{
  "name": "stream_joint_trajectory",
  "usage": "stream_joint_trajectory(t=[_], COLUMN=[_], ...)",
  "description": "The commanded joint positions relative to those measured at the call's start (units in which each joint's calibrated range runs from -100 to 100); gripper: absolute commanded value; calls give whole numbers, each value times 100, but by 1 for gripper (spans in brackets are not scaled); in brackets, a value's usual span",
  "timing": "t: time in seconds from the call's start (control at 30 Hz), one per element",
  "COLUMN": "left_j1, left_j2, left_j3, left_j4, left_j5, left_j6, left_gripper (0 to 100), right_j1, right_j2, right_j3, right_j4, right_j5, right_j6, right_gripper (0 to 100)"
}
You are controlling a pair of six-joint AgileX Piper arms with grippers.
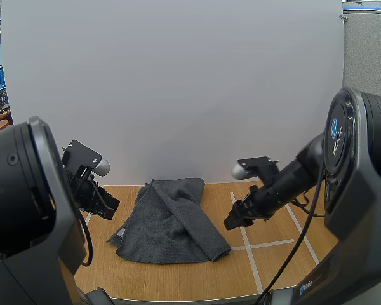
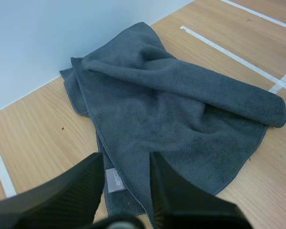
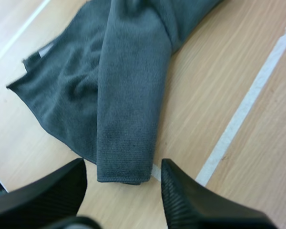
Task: Fold the towel
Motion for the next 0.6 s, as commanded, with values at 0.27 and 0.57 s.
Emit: stream_joint_trajectory(t=[0.27,0.57], left_j1=[-10,-10], left_j2=[-61,-61], left_j3=[-1,-1], left_j4=[-155,-155], left_j5=[174,174], left_j6=[242,242], left_gripper=[58,58], right_j1=[-416,-416], right_j2=[-1507,-1637], right_j3=[-13,-13], right_j4=[480,1098], right_j5=[850,850], right_j6=[-40,425], right_gripper=[0,0])
